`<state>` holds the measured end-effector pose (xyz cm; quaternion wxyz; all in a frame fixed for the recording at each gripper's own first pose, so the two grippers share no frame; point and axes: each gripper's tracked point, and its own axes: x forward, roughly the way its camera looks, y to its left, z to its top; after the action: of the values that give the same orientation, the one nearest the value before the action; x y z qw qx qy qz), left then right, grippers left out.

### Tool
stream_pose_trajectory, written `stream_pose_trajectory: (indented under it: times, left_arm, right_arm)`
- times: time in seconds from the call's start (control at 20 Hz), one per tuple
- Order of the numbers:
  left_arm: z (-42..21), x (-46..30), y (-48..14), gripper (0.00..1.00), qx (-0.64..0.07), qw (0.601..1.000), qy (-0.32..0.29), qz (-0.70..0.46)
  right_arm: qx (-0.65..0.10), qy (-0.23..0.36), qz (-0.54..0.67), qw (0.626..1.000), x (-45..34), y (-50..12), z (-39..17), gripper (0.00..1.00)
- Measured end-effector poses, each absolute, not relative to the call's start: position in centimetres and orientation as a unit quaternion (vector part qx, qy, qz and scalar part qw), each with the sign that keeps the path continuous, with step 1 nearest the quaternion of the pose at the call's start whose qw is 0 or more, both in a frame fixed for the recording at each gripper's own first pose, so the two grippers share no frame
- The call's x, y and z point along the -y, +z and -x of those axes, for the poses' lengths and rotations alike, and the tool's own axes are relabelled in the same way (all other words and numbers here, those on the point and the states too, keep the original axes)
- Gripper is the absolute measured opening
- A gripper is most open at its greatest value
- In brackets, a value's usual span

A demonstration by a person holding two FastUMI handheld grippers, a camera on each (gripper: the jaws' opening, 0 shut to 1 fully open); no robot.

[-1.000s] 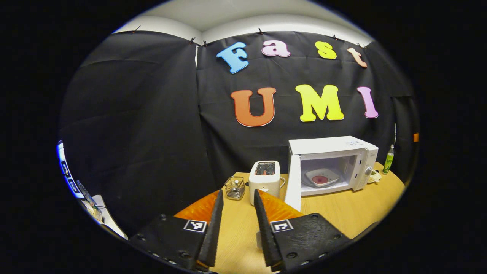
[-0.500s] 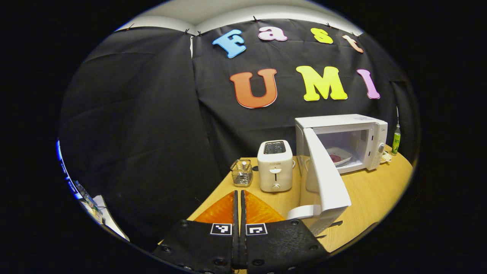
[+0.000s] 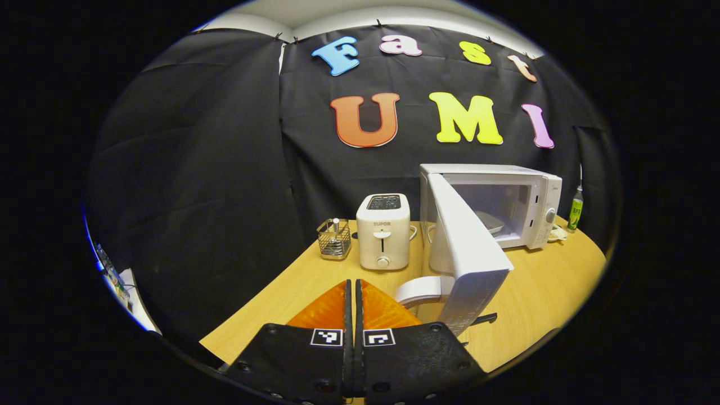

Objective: Open the microwave oven with the left hand, put the food in, and close the microwave oven.

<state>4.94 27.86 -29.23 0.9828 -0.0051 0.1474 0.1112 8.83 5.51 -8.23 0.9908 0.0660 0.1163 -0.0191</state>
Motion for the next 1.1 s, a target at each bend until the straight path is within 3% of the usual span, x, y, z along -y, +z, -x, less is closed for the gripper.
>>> stream_pose_trajectory:
  times: [0.1,0.15,0.2,0.65,0.7,0.75,1.05,1.1]
  left_arm:
    - [-4.9,-26.2,-28.9,0.0,-0.142,0.984,0.105,0.006]
    - [-4.9,-25.2,-28.6,0.0,-0.138,0.985,0.101,0.007]
    - [-4.9,-24.1,-28.2,0.0,-0.135,0.986,0.095,0.007]
    - [-7.8,-13.8,-26.1,0.0,-0.114,0.993,0.022,0.008]
    - [-8.3,-12.8,-26.0,0.0,-0.113,0.993,0.016,0.009]
    - [-8.7,-11.7,-25.9,0.0,-0.113,0.994,0.007,0.009]
    - [-11.4,-5.8,-26.5,0.0,-0.114,0.993,-0.04,0.005]
    - [-11.9,-4.9,-26.7,0.0,-0.117,0.992,-0.048,0.003]
  right_arm:
    - [-0.119,-0.014,-0.063,0.991,-5.5,-8.1,-8.9,1.0]
    - [-0.12,-0.011,-0.06,0.991,-5.4,-8.2,-8.9,0.92]
    - [-0.122,-0.006,-0.057,0.991,-5.5,-8.1,-8.9,1.0]
    - [-0.128,0.014,-0.062,0.99,-4.6,-7.4,-9.1,1.0]
    - [-0.127,0.013,-0.062,0.99,-4.3,-7.3,-9.2,0.92]
    - [-0.126,0.011,-0.061,0.99,-3.9,-7.2,-9.3,1.0]
    - [-0.119,-0.005,-0.065,0.991,-1.5,-6.4,-9.5,1.0]
    - [-0.121,-0.007,-0.063,0.991,-1.2,-6.4,-9.5,0.92]
